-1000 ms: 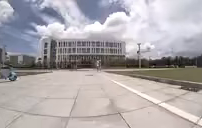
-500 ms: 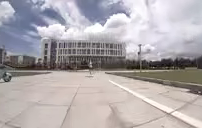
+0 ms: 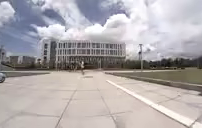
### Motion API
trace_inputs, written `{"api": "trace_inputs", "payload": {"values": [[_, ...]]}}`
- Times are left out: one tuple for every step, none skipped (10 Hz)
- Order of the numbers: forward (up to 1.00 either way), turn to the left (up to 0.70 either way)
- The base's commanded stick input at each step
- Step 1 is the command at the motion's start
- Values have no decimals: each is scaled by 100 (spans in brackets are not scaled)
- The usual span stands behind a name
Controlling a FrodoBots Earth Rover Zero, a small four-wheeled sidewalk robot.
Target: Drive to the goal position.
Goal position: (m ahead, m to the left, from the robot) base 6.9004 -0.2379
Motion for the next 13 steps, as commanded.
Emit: {"api": "trace_inputs", "payload": {"values": [[70,4],[70,4],[70,4],[70,4],[70,4],[70,4],[70,4],[70,4],[70,4],[70,4],[70,4],[70,4],[70,4]]}}
